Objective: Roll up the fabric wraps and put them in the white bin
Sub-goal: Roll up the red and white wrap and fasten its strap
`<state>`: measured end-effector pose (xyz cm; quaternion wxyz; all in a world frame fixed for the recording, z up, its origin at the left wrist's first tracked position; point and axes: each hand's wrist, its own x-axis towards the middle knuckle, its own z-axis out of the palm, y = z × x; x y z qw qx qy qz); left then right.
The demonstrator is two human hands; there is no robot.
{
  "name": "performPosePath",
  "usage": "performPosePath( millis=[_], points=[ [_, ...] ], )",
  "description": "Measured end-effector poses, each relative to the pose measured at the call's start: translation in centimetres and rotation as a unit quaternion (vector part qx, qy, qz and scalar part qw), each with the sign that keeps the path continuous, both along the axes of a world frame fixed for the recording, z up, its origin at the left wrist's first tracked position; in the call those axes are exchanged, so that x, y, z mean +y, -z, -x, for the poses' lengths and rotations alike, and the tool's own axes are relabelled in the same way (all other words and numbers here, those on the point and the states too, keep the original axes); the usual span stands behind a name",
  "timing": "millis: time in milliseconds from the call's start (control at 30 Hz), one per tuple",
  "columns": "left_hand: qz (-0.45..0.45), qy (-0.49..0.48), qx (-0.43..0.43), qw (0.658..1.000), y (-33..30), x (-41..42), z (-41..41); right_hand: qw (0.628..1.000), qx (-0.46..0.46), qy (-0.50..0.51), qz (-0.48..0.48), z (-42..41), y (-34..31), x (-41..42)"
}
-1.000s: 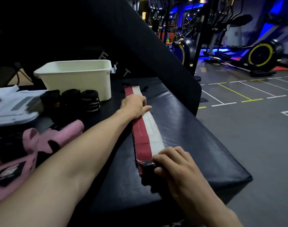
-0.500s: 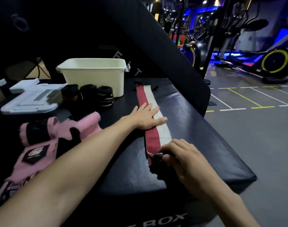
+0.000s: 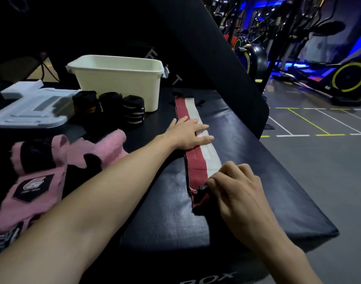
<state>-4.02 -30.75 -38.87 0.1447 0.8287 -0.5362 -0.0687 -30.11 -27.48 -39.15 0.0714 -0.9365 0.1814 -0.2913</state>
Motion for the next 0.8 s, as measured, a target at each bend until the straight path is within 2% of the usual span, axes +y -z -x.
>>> performPosePath(
  millis=[200,333,433,700,800],
  points=[
    [0.112,0.000,-0.085,0.990,-0.1,-0.2,-0.1,0.998,0.003,-0.046,-0.050,-0.4,-0.6,-0.8],
    [0.081,-0.088,-0.057,0.991,-0.2,0.1,0.2,0.995,-0.017,-0.060,-0.083,-0.3,-0.9,-0.9],
    [0.059,-0.102,-0.048,0.992,-0.2,0.2,0.4,0.993,-0.031,-0.042,-0.102,-0.3,-1.1,-0.8],
    [0.054,-0.106,-0.039,0.992,-0.2,0.2,0.6,0.996,-0.065,0.049,0.021,-1.4,-0.2,-1.0],
    [0.051,-0.104,-0.039,0.992,-0.2,0.3,0.6,0.992,-0.106,0.019,0.058,-1.6,0.6,-1.3]
  ],
)
